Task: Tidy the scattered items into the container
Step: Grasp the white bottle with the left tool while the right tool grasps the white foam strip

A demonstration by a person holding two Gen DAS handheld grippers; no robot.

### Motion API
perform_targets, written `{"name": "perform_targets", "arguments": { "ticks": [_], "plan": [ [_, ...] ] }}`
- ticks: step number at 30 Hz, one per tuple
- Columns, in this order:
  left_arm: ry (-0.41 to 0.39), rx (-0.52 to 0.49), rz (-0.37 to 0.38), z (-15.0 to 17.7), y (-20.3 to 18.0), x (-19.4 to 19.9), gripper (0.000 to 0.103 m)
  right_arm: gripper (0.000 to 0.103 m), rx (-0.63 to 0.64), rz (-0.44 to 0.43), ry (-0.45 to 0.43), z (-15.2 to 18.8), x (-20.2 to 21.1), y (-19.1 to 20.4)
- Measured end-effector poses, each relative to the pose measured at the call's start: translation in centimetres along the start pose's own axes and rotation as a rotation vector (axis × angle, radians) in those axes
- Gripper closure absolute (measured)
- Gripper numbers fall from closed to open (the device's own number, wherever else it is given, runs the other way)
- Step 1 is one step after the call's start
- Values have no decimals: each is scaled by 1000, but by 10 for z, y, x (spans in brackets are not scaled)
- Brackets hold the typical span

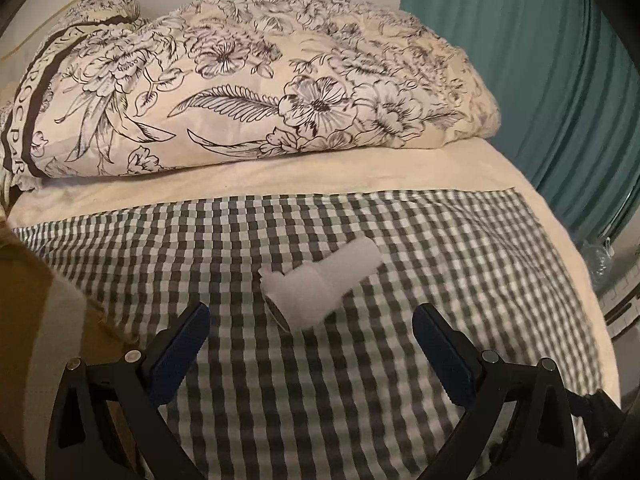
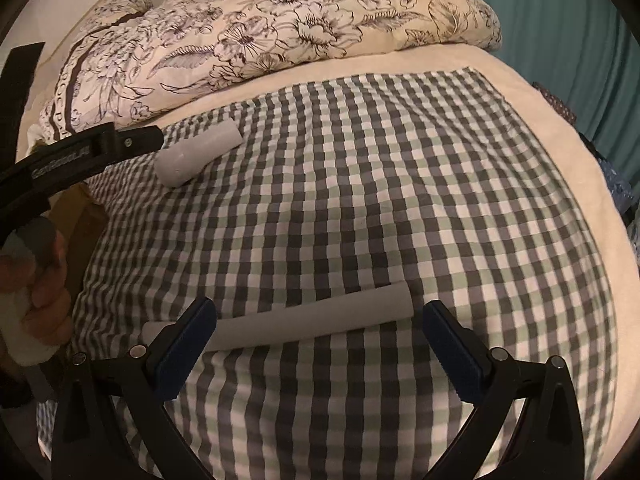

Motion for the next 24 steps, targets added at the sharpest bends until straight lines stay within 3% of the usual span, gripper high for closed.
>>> {"name": "perform_targets", "arguments": {
  "ticks": [15, 17, 20, 24],
  "plan": [
    [42, -41, 3, -3, 1, -79, 1, 0, 50, 76, 4, -5, -34, 0],
    [46, -55, 6, -1, -2, -81, 21, 0, 53, 85, 0, -6, -36, 0],
    [54, -60, -2, 2, -3, -84, 34, 0, 57, 100, -2, -7, -37, 0],
    [41, -47, -6, 3, -2, -79, 35, 0, 54, 107, -15, -8, -37, 1]
  ]
}}
Point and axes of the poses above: each gripper's, at about its wrist camera, not at the fingertips, and x roughly against the way its jaws point, y to its left, z to its underside, the point moved 9 cm from there along -x, roughly the way its jaws point, and after that the axes turned 11 degrees about x, right-handed, at the moved point
